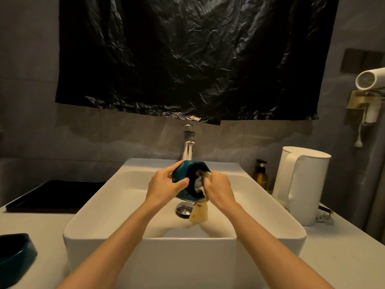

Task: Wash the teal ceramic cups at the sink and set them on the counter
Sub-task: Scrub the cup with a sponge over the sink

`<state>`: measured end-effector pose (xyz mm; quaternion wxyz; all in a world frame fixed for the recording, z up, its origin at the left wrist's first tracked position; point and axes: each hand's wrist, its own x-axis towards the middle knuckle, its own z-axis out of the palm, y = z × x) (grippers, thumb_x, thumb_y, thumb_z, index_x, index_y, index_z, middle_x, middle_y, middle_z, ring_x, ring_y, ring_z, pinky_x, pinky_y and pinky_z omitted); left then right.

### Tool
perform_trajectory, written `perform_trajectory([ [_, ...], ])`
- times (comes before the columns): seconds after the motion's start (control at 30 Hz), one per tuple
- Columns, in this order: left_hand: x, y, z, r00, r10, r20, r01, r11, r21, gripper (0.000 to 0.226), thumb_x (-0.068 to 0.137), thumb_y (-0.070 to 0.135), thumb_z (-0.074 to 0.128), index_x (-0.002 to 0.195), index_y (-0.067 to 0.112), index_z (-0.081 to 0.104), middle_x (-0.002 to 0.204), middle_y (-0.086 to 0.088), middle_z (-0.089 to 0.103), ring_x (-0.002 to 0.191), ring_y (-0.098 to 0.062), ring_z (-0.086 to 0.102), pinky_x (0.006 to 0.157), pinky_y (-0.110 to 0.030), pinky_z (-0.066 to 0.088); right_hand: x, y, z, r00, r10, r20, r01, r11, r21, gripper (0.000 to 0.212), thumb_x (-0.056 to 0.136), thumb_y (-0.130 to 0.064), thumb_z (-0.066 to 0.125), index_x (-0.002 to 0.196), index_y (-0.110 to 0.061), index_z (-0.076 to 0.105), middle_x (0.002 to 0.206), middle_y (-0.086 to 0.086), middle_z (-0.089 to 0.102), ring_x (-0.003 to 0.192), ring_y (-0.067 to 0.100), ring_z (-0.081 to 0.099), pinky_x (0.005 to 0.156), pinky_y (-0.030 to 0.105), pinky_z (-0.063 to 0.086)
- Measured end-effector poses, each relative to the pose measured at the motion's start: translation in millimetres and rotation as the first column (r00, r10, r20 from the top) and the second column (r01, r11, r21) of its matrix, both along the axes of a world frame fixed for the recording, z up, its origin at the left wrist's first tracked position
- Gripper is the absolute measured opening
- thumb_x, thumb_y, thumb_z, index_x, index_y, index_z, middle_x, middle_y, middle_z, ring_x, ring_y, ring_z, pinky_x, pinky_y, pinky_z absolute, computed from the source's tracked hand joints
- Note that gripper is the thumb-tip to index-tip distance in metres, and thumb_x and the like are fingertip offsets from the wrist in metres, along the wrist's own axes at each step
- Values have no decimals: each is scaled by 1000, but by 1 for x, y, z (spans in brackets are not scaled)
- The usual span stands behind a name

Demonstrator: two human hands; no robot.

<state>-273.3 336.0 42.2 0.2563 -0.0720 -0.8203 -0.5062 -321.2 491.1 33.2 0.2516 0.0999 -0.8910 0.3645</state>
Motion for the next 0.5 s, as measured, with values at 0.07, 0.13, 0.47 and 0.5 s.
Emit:
perform_trajectory([
  [0.07,-1,-2,0,1000,10,4,-10,1000,-5,56,83,23,70,136,24,50,124,-2,61,100,-11,51,82,-34,55,-2,-2,0,995,76,70,-75,997,-9,22,97,-19,40,106,-8,57,102,11,64,90,24,60,78,37,53],
  [0.13,-1,-6,0,999,25,25,-25,1000,16,56,83,25,69,136,23,51,123,-4,61,101,-16,55,80,-38,57,-3,-6,-1,950,217,224,-199,975,-103,20,94,-10,43,114,-11,47,110,10,59,98,22,57,82,34,52],
  [0.47,-5,-3,2,989,-88,118,71,987,141,51,88,29,63,137,29,47,125,-5,58,105,-19,56,78,-38,57,-1,-5,-1,998,-4,64,-1,997,80,28,99,-24,41,98,-7,63,94,10,66,84,23,62,75,36,56],
  [0.5,-5,-1,3,988,-100,115,80,983,166,55,88,31,64,139,30,43,127,-4,57,107,-20,56,77,-36,57,-1,-7,0,997,-14,78,9,998,56,27,99,-23,40,96,-6,62,94,11,65,84,23,61,74,35,56],
])
